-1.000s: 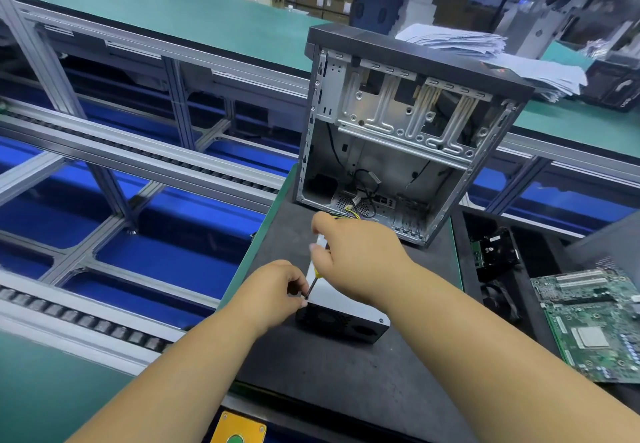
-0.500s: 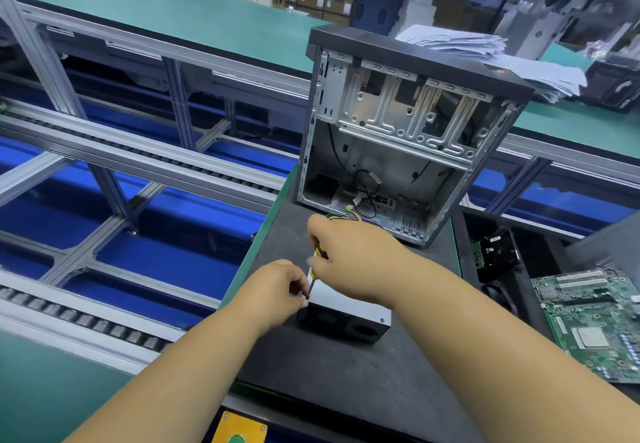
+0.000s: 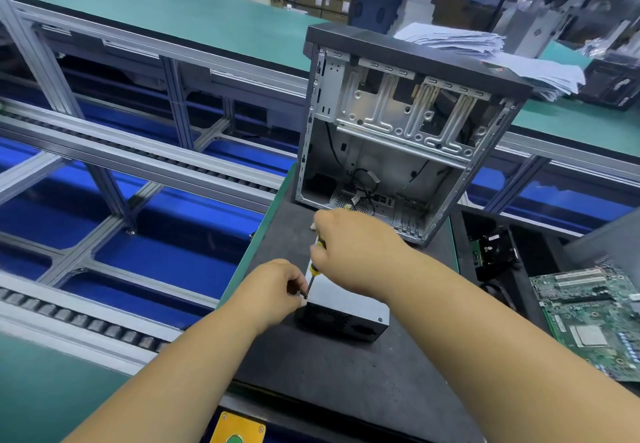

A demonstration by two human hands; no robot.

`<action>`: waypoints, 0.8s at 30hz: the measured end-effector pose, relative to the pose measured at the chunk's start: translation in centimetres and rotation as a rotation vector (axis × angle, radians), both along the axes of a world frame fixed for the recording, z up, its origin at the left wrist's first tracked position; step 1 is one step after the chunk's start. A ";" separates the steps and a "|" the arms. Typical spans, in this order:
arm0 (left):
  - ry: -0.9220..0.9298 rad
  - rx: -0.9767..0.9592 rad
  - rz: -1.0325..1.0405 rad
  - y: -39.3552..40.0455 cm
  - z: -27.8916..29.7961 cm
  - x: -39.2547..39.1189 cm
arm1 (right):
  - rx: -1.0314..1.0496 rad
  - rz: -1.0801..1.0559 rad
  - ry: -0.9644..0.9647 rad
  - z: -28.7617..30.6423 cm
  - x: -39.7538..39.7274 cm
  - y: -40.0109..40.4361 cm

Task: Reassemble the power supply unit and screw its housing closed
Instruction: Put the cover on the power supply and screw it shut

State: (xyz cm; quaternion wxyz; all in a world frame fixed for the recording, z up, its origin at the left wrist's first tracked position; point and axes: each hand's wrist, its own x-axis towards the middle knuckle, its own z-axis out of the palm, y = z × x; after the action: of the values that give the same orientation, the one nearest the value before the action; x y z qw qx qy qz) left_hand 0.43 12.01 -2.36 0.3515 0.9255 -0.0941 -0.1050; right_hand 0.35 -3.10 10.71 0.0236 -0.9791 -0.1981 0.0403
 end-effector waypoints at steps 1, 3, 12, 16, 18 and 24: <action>0.001 0.003 0.000 0.0 0.0 0.0 | 0.036 0.059 0.025 0.2 -0.1 -0.1; -0.001 0.002 -0.001 0.0 0.1 0.0 | 0.005 0.096 -0.001 0.2 -0.2 -0.1; -0.013 0.008 -0.007 0.0 0.1 -0.1 | 0.023 -0.016 -0.020 -0.2 -1.1 0.1; -0.013 0.018 -0.007 0.0 0.2 -0.1 | -0.024 -0.028 0.067 1.0 -0.7 0.2; -0.011 0.019 0.000 0.0 0.2 -0.1 | -0.175 -0.123 0.030 0.8 -0.1 0.7; -0.014 0.048 -0.006 -0.1 0.3 -0.1 | -0.191 -0.186 0.010 0.2 0.2 0.5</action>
State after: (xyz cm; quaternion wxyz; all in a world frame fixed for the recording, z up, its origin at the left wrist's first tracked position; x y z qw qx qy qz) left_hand 0.30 11.92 -2.08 0.3284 0.9341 -0.0968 -0.1018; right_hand 0.59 -2.63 10.88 -0.0653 -0.9907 -0.1017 0.0618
